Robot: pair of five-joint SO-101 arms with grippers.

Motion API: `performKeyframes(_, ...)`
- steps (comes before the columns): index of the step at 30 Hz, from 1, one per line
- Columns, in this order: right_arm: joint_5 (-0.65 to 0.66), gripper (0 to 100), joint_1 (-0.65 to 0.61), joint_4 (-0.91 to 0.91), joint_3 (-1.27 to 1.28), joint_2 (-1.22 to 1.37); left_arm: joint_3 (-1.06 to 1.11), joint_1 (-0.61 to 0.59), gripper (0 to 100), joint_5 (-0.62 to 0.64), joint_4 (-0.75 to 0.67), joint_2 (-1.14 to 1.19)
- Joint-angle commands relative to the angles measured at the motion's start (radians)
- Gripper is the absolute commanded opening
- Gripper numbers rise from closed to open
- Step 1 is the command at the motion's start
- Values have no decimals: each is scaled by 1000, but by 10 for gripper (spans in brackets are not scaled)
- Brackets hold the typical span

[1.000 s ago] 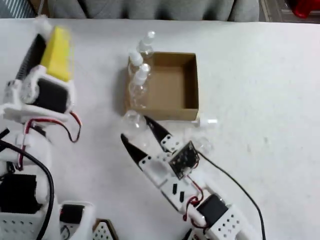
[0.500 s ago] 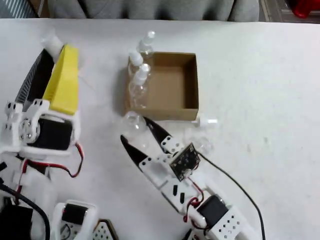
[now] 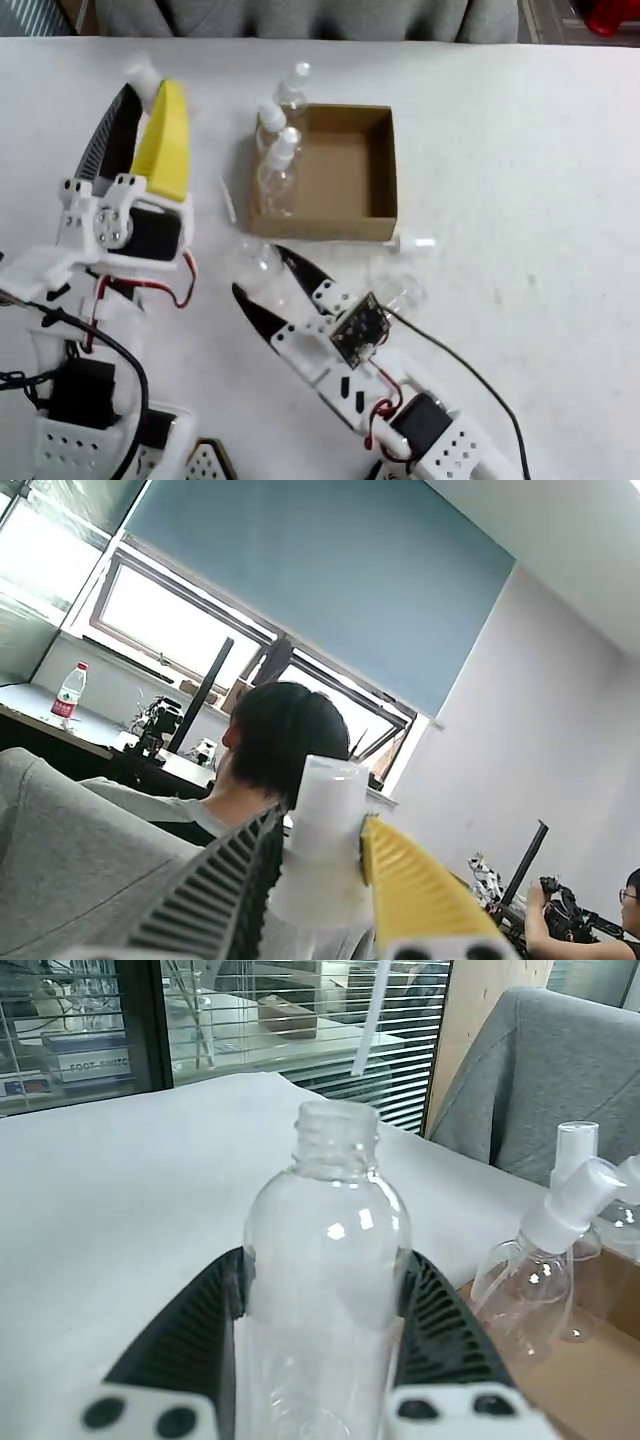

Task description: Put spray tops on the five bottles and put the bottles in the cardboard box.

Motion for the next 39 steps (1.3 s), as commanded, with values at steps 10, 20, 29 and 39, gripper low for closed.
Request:
performKeyframes(10, -6, 15, 2, 1, -17, -8, -11, 15, 21, 74, -12, -22)
performKeyframes(20, -6, 15, 2, 1, -17, -13, -3, 16, 21, 117, 91, -127)
performKeyframes(29, -6, 15, 2, 1, -17, -15, 78, 15, 21, 121, 81, -139)
performKeyframes(39, -6, 15, 2, 1, -17, -15, 157, 116, 22, 115, 91, -142)
